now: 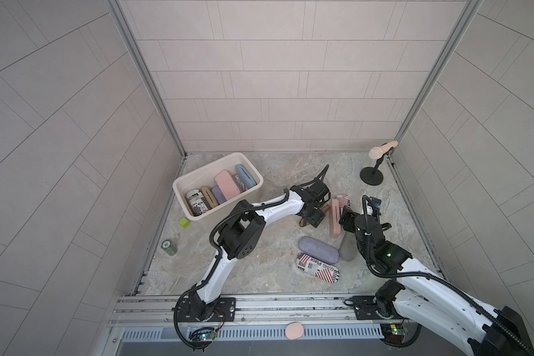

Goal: Put the glasses cases into the storage boxes
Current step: Pick up the glasses case at the center of the board.

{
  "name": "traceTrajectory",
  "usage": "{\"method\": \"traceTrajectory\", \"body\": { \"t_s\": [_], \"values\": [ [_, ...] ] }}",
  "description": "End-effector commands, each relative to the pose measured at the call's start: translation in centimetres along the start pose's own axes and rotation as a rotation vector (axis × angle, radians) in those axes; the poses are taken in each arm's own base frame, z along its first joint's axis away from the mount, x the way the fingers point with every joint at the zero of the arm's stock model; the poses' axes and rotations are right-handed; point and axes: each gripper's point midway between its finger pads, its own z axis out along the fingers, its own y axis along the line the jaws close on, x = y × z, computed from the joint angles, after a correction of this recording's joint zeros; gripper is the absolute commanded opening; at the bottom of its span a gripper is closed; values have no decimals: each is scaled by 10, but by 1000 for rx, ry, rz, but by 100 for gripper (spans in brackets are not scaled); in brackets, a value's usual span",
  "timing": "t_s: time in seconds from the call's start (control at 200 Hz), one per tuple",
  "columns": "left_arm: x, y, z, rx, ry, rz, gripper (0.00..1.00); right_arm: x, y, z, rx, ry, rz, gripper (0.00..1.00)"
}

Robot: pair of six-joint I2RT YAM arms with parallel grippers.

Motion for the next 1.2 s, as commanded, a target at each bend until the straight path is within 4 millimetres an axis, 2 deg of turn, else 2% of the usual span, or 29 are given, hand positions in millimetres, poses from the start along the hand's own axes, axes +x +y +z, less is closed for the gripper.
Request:
{"method": "traceTrajectory", "body": {
  "t_s": [0.0,0.155,0.345,0.52,0.765,0.8,0.876,1.001,1.036,1.086,1.196],
  "values": [
    [-5,2,-2,-15,-1,20,73,-3,-1,1,5,-9,11,84],
    [-3,6,-2,-36,-18,-9,59,-3,1,1,-1,-10,10,80],
    [-10,10,-25,-36,-115,-74,49,-5,0,-1,-1,-17,16,80],
    [-12,18,-37,-6,-181,-199,38,-5,-1,-1,0,-17,17,80],
    [-21,30,-78,18,-275,-291,32,-4,0,0,-1,-15,16,80],
    [-23,33,-89,13,-293,-303,32,-4,0,0,-2,-14,15,80],
    [-25,49,-117,-15,-340,-349,32,-4,0,0,-2,-13,15,80],
    [-19,99,-178,-119,-451,-482,30,-4,8,-1,-47,-10,11,81],
    [-15,114,-194,-148,-492,-516,30,-3,21,0,-117,-5,-1,81],
    [-7,134,-216,-192,-553,-556,30,1,50,-3,-271,16,-28,82],
    [26,184,-250,-291,-603,-697,30,18,108,-16,-521,94,-124,81]
  ]
}}
